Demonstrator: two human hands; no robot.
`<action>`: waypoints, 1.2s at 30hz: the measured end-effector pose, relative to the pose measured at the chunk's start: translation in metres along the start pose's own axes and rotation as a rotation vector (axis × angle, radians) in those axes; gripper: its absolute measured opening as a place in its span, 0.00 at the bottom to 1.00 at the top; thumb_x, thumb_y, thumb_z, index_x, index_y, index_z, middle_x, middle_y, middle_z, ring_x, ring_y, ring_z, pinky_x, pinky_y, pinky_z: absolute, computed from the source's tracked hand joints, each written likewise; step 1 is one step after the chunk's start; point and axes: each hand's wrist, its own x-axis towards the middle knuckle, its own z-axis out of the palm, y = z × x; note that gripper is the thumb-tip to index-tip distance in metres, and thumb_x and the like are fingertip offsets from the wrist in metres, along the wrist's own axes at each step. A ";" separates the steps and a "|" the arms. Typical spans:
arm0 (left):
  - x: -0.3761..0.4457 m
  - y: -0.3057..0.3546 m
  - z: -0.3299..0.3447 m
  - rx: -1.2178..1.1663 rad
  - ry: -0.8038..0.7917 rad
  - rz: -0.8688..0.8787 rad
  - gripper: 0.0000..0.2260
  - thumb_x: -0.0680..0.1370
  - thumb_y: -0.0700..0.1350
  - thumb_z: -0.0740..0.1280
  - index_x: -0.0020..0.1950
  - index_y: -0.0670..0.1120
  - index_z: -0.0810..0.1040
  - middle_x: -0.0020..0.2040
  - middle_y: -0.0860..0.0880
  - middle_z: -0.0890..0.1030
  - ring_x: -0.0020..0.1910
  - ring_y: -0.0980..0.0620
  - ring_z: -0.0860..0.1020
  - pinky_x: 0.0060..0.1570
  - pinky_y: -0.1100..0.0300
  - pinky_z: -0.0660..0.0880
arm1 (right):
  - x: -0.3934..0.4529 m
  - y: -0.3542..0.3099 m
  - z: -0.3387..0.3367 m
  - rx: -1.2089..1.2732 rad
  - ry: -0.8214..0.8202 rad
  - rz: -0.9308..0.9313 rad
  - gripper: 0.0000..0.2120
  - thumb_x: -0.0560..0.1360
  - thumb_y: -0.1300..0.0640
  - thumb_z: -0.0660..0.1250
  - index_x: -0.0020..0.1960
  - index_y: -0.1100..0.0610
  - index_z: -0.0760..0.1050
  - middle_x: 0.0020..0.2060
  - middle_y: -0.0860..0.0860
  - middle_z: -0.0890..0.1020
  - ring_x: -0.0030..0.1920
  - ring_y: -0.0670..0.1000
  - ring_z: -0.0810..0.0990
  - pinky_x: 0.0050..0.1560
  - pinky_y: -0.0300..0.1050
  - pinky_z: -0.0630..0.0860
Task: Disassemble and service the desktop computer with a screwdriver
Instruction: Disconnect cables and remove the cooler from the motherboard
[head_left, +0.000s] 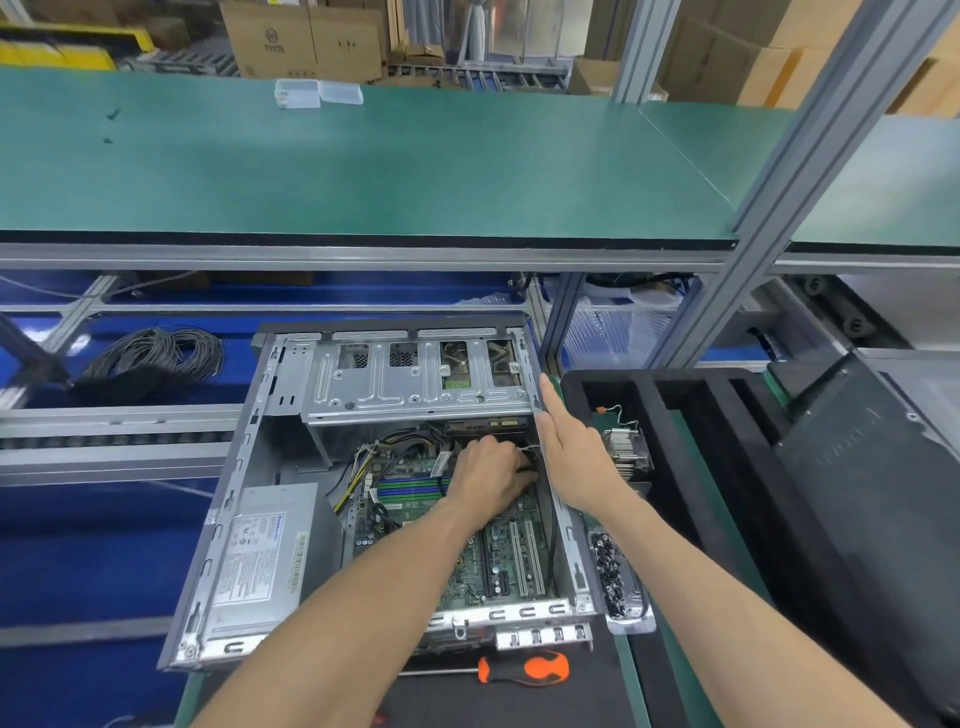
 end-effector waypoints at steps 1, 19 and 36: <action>-0.001 0.000 -0.001 -0.005 0.013 0.010 0.13 0.78 0.56 0.68 0.58 0.51 0.85 0.45 0.39 0.85 0.46 0.37 0.81 0.45 0.52 0.77 | 0.000 0.000 0.000 0.003 0.001 0.001 0.25 0.87 0.49 0.45 0.82 0.43 0.42 0.34 0.52 0.74 0.36 0.52 0.70 0.41 0.49 0.64; -0.031 -0.035 -0.031 -0.230 -0.169 -0.025 0.24 0.79 0.62 0.65 0.34 0.44 0.82 0.26 0.47 0.77 0.17 0.56 0.66 0.25 0.62 0.69 | 0.002 0.007 0.005 0.010 0.016 -0.015 0.26 0.86 0.46 0.44 0.82 0.43 0.41 0.30 0.49 0.76 0.32 0.51 0.73 0.34 0.39 0.60; -0.040 -0.059 -0.031 0.051 -0.234 -0.042 0.20 0.71 0.51 0.75 0.60 0.49 0.75 0.56 0.48 0.72 0.47 0.50 0.71 0.44 0.57 0.71 | -0.002 -0.004 0.000 -0.021 -0.023 0.019 0.26 0.87 0.49 0.44 0.82 0.45 0.39 0.30 0.54 0.76 0.35 0.61 0.76 0.45 0.52 0.74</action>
